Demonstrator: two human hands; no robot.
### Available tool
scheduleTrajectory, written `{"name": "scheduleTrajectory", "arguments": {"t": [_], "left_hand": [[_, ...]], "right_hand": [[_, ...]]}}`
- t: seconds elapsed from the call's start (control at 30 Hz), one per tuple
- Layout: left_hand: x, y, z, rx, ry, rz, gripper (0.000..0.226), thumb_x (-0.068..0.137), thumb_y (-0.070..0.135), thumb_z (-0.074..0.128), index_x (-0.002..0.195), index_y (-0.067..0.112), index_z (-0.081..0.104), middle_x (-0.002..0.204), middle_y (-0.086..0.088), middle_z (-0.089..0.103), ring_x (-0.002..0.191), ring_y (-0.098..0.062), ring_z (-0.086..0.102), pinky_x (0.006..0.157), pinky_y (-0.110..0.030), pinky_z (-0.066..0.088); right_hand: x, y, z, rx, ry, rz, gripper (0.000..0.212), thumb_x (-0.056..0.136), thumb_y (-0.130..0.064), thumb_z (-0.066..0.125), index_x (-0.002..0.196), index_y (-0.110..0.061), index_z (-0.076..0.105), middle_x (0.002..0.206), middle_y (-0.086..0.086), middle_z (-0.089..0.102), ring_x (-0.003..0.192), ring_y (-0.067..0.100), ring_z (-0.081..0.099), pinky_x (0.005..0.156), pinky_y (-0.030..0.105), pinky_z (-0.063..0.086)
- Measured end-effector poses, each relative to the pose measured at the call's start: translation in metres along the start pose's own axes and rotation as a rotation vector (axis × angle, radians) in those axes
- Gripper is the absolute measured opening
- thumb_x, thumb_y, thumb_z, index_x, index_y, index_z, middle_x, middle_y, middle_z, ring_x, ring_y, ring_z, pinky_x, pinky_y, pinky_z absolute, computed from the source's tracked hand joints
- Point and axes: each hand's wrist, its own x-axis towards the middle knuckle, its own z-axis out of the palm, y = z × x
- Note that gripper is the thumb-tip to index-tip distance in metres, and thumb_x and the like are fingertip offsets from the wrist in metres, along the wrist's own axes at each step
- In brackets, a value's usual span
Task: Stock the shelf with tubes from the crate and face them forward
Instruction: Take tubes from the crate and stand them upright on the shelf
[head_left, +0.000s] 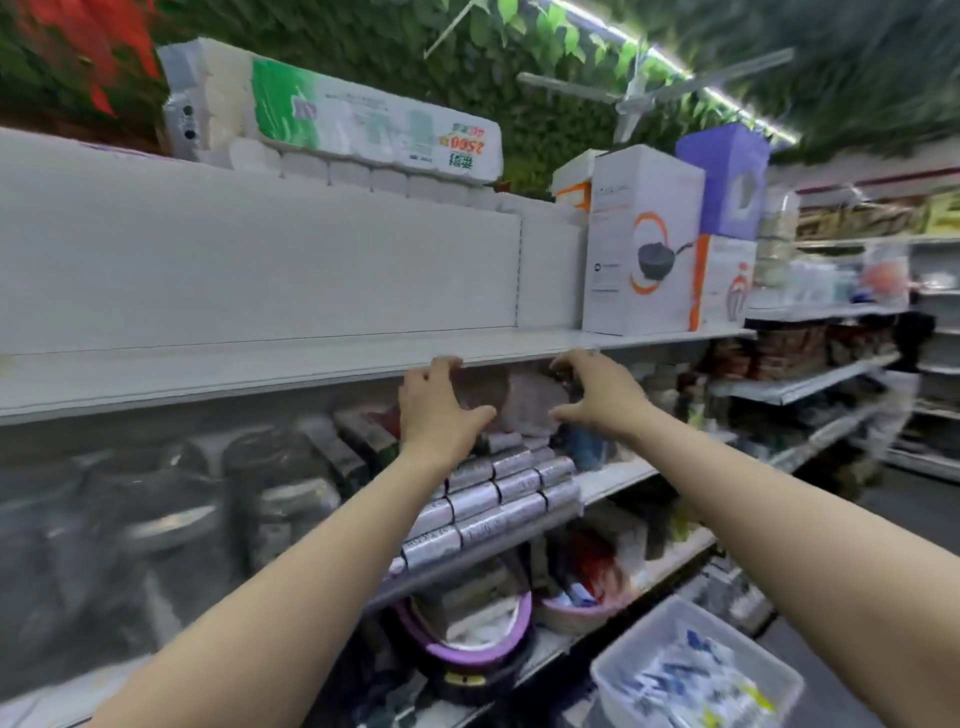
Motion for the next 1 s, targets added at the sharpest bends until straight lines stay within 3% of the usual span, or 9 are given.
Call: {"name": "scheduleTrajectory", "arguments": {"t": [0.23,0.53,0.7,0.8,1.0], "left_hand": [[-0.010,0.043,0.143,-0.004,-0.207,0.066,0.060,0.071,0.026,0.079,0.126,0.026,0.052,0.123,-0.009,0.045,0.116,-0.027,0.044,0.094,-0.030,0.037],[0.016,0.065,0.344,0.000,-0.395,0.127,0.061,0.075,0.025,0.076,0.129,0.026,0.050,0.123,-0.007,0.042,0.115,-0.027,0.042,0.091,-0.028,0.035],[0.058,0.065,0.473,-0.019,-0.467,0.057,0.064,0.072,0.025,0.077,0.130,0.028,0.051,0.127,-0.006,0.043,0.119,-0.026,0.042,0.097,-0.030,0.037],[0.079,0.058,0.539,0.025,-0.514,-0.017,0.065,0.070,0.025,0.077,0.130,0.028,0.052,0.130,-0.010,0.043,0.121,-0.030,0.043,0.098,-0.034,0.040],[0.085,0.022,0.639,0.134,-0.659,-0.166,0.067,0.071,0.029,0.080,0.131,0.024,0.052,0.127,-0.015,0.046,0.116,-0.033,0.048,0.099,-0.034,0.039]], "right_hand": [[-0.020,0.136,-0.007,-0.170,-0.040,0.124,0.060,0.074,-0.034,0.078,0.127,-0.031,0.049,0.120,0.010,0.052,0.113,0.033,0.051,0.090,0.038,0.047],[0.008,0.320,0.015,-0.195,-0.079,0.248,0.057,0.079,-0.031,0.078,0.126,-0.034,0.047,0.129,0.002,0.046,0.119,0.026,0.045,0.087,0.042,0.050],[0.069,0.432,0.034,-0.256,-0.156,0.289,0.052,0.077,-0.032,0.077,0.120,-0.034,0.048,0.115,0.002,0.047,0.112,0.025,0.043,0.083,0.039,0.049],[0.101,0.493,0.053,-0.266,-0.222,0.301,0.047,0.075,-0.033,0.077,0.114,-0.037,0.049,0.119,0.003,0.050,0.116,0.028,0.046,0.088,0.044,0.051],[0.122,0.598,0.121,-0.212,-0.415,0.342,0.054,0.078,-0.034,0.077,0.125,-0.025,0.053,0.124,0.011,0.052,0.117,0.033,0.047,0.089,0.040,0.046]]}}
